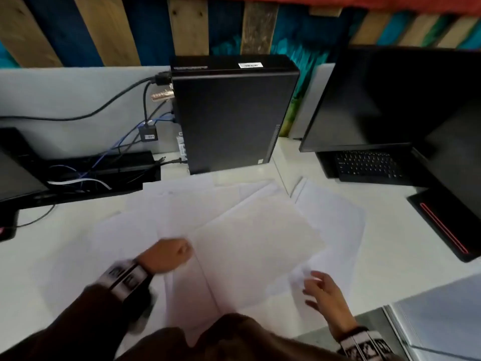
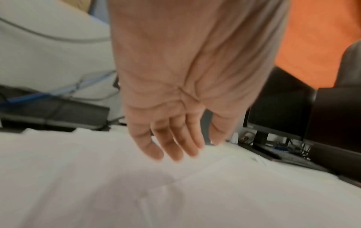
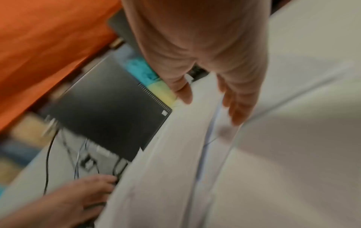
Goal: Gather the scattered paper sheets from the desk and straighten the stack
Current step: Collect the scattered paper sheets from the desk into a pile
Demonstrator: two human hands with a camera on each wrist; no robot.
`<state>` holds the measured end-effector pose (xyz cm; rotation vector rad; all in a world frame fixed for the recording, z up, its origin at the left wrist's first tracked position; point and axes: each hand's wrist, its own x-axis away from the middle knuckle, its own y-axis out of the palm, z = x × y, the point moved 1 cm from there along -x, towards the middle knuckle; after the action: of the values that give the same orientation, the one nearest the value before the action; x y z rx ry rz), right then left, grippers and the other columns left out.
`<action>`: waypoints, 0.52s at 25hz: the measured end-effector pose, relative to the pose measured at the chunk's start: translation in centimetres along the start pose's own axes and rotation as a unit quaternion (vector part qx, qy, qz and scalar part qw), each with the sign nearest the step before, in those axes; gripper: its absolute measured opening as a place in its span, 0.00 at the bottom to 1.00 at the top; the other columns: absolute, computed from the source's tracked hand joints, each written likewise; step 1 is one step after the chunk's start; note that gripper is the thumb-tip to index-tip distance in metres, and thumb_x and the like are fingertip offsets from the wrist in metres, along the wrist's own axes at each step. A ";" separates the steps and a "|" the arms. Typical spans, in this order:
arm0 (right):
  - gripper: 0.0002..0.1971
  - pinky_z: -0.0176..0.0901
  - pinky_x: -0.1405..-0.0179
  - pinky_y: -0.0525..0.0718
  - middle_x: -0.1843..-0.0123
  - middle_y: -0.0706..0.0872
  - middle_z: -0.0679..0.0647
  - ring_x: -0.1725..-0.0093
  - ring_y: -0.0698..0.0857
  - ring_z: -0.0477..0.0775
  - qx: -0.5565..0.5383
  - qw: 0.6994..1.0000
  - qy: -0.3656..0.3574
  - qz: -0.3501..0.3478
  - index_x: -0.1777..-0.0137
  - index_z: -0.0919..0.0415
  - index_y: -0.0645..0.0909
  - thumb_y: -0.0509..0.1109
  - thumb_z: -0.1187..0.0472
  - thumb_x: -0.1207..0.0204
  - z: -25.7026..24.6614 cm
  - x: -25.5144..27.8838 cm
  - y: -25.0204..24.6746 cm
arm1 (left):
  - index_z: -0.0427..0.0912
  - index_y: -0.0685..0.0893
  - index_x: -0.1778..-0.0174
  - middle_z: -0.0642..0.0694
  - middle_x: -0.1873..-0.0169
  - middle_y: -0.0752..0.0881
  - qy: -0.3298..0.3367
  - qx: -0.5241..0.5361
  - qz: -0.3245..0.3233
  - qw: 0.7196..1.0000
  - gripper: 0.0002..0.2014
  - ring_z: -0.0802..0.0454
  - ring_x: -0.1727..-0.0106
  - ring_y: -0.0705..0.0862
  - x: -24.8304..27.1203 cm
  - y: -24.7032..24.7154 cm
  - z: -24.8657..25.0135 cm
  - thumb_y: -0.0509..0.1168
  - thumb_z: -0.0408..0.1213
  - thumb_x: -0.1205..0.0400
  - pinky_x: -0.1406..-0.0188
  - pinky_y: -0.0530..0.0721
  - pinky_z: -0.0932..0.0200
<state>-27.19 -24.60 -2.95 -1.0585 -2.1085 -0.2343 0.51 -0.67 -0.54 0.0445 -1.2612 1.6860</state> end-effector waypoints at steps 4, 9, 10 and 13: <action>0.07 0.58 0.45 0.77 0.50 0.78 0.60 0.45 0.76 0.62 -0.116 0.987 0.102 0.046 0.45 0.62 0.74 0.63 0.65 0.22 -0.5 -1.0 2.1 | 0.35 0.76 0.35 0.33 0.36 0.80 -0.028 0.047 0.117 0.992 0.19 0.35 0.36 0.78 -9.9 -0.7 3.7 0.63 0.39 0.20 0.36 0.74 0.50; 0.04 0.50 0.58 0.74 0.52 0.81 0.61 0.49 0.78 0.61 -0.111 0.987 0.103 0.055 0.52 0.65 0.76 0.60 0.67 0.23 0.4 -1.4 3.8 | 0.38 0.69 0.30 0.36 0.31 0.77 -0.106 -0.018 -0.005 0.994 0.33 0.36 0.31 0.76 -13.0 2.1 5.2 0.67 0.53 0.26 0.33 0.75 0.46; 0.04 0.50 0.58 0.74 0.53 0.82 0.61 0.51 0.78 0.61 -0.107 0.988 0.102 0.052 0.53 0.64 0.76 0.60 0.67 0.23 0.3 -1.4 3.9 | 0.38 0.70 0.30 0.36 0.30 0.78 -0.086 0.000 -0.021 0.996 0.33 0.37 0.31 0.78 -12.9 2.3 5.5 0.69 0.53 0.26 0.34 0.75 0.49; 0.03 0.54 0.52 0.74 0.55 0.82 0.58 0.54 0.79 0.58 -0.095 0.990 0.099 0.044 0.57 0.63 0.79 0.64 0.64 0.24 0.2 -1.3 3.7 | 0.37 0.73 0.27 0.36 0.27 0.76 -0.006 0.047 -0.053 0.997 0.29 0.40 0.29 0.76 -10.6 2.7 7.2 0.68 0.46 0.22 0.33 0.73 0.55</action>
<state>-24.06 -22.92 -4.57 -1.1842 -1.8849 -0.4848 0.46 -13.05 -4.87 0.1754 -1.1683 1.6533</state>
